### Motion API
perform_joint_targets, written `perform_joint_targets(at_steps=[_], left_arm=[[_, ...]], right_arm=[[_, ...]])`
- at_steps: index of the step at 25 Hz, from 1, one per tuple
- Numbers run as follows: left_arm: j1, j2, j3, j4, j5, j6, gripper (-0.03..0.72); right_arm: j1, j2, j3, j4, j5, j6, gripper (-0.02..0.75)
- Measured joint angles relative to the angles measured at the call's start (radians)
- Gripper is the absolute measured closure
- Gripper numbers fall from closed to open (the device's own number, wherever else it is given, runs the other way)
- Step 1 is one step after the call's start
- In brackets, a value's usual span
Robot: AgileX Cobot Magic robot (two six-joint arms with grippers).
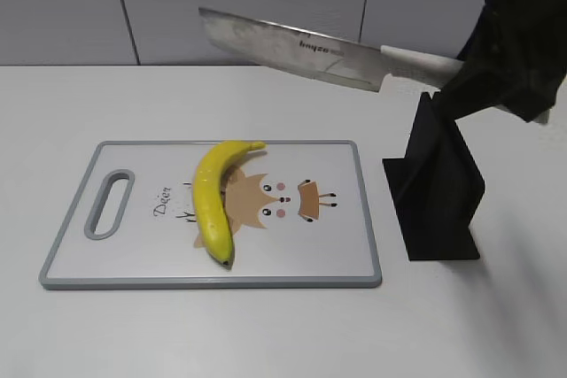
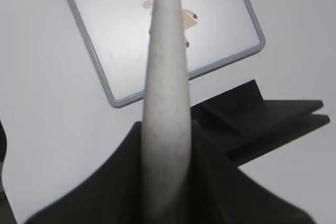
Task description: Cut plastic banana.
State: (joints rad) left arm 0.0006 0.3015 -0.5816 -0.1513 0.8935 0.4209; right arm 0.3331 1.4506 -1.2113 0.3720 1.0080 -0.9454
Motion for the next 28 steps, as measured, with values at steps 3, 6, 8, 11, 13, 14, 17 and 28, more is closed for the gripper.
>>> perform_joint_targets(at_steps=[3, 6, 8, 11, 13, 14, 17, 28], left_arm=[[-0.002, 0.157, -0.047, -0.116, -0.054, 0.169, 0.144], [-0.024, 0.321, -0.112, -0.173, -0.064, 0.315, 0.144], [-0.054, 0.428, -0.164, -0.184, -0.065, 0.402, 0.144], [-0.13, 0.587, -0.254, -0.185, -0.067, 0.511, 0.144], [-0.178, 0.698, -0.322, -0.186, -0.067, 0.584, 0.144], [-0.201, 0.754, -0.357, -0.186, -0.069, 0.62, 0.144], [-0.253, 0.905, -0.455, -0.186, -0.07, 0.705, 0.144], [-0.352, 1.268, -0.655, -0.187, -0.077, 0.909, 0.178]], right_arm=[[0.0, 0.035, -0.002, 0.019, -0.007, -0.088, 0.561], [0.0, 0.077, -0.01, 0.034, -0.008, -0.161, 0.561], [0.0, 0.109, -0.028, 0.038, -0.004, -0.187, 0.561], [0.0, 0.157, -0.075, 0.043, 0.006, -0.2, 0.561], [0.002, 0.194, -0.124, 0.043, 0.02, -0.211, 0.561], [0.005, 0.213, -0.145, 0.043, 0.028, -0.22, 0.561], [0.024, 0.274, -0.22, 0.043, 0.057, -0.242, 0.561], [0.081, 0.471, -0.387, 0.089, 0.074, -0.293, 0.561]])
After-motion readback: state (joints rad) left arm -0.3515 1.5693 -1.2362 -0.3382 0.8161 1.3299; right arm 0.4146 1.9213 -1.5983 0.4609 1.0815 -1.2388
